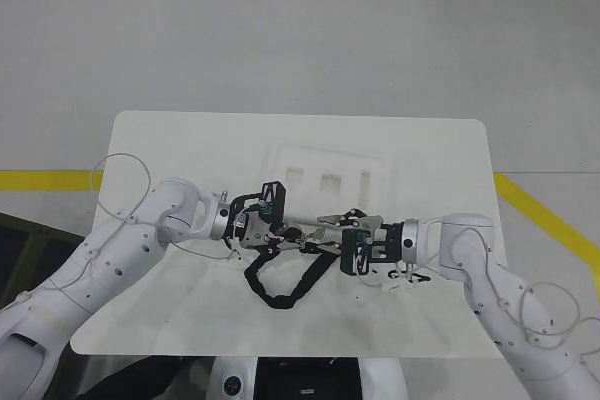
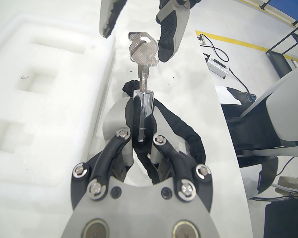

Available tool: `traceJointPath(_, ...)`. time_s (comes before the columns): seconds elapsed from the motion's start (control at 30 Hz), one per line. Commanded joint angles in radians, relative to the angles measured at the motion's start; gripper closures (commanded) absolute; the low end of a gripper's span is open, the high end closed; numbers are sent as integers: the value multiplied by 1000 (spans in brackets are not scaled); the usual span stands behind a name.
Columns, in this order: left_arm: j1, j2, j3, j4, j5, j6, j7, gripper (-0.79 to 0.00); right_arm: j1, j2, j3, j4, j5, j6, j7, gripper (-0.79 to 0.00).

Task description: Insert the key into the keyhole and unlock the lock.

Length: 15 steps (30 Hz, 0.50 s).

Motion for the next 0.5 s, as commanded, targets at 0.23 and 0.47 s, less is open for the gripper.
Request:
traceJointPath(0.23, 12, 2, -17, -4, 0, 0, -1, 0, 2, 2, -9, 1, -7, 7, 1, -145)
traceJointPath(0.47, 20, 4, -28, -18, 6, 0, -6, 0, 18, -1, -29, 13, -4, 13, -8, -3)
